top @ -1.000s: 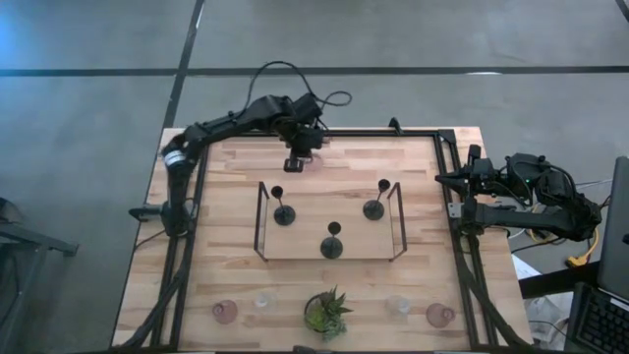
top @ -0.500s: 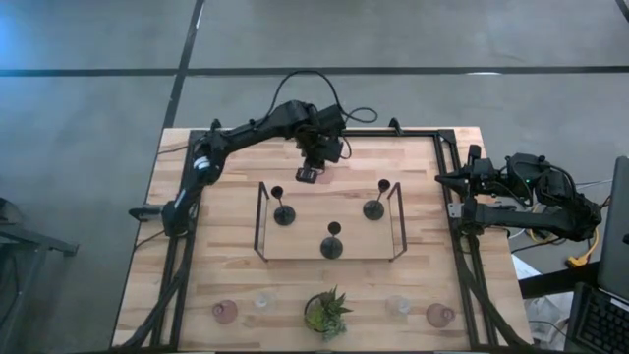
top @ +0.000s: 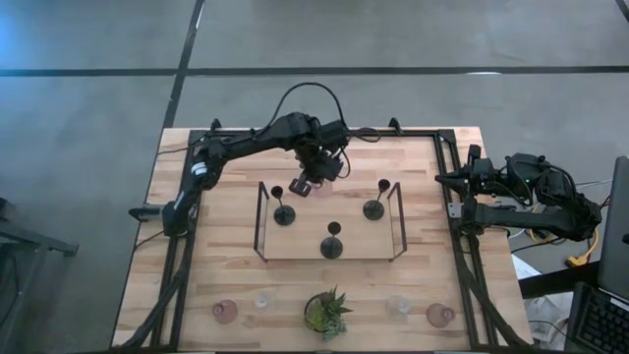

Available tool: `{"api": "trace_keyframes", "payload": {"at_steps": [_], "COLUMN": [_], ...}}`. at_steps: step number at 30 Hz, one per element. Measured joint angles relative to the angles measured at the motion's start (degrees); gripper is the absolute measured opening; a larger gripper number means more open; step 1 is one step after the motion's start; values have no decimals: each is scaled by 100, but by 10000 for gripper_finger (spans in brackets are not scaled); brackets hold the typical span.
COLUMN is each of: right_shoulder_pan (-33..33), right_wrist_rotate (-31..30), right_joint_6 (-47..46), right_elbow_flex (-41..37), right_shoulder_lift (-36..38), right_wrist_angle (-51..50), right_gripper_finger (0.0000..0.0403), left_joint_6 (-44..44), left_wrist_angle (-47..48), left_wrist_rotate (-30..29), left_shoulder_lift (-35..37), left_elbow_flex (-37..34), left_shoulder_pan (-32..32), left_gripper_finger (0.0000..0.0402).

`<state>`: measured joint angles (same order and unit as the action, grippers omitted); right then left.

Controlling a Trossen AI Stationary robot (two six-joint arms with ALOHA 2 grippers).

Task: Pick & Place candle stick holders
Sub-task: Put the top pink glass candle holder on the shelf

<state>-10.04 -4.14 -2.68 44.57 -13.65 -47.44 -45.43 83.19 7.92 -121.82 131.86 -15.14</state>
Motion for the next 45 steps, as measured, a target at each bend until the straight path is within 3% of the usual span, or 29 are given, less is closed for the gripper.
{"api": "trace_keyframes", "payload": {"at_steps": [10, 23, 45], "right_shoulder_pan": [0, 0, -1], "right_wrist_rotate": [-2, -2, -1], "right_joint_6": [2, 2, 4], "right_elbow_flex": [1, 1, 0], "right_shoulder_lift": [0, 0, 0], "right_wrist_angle": [0, 0, 0], "right_gripper_finger": [8, 8, 8], "left_joint_6": [-430, -993, -478], "left_wrist_angle": [-258, -759, -964], "left_wrist_rotate": [874, 828, 754], "left_shoulder_lift": [-41, -111, -210], "left_elbow_flex": [-98, -575, -925], "left_shoulder_pan": [51, 163, 275], "left_gripper_finger": [31, 31, 39]}}
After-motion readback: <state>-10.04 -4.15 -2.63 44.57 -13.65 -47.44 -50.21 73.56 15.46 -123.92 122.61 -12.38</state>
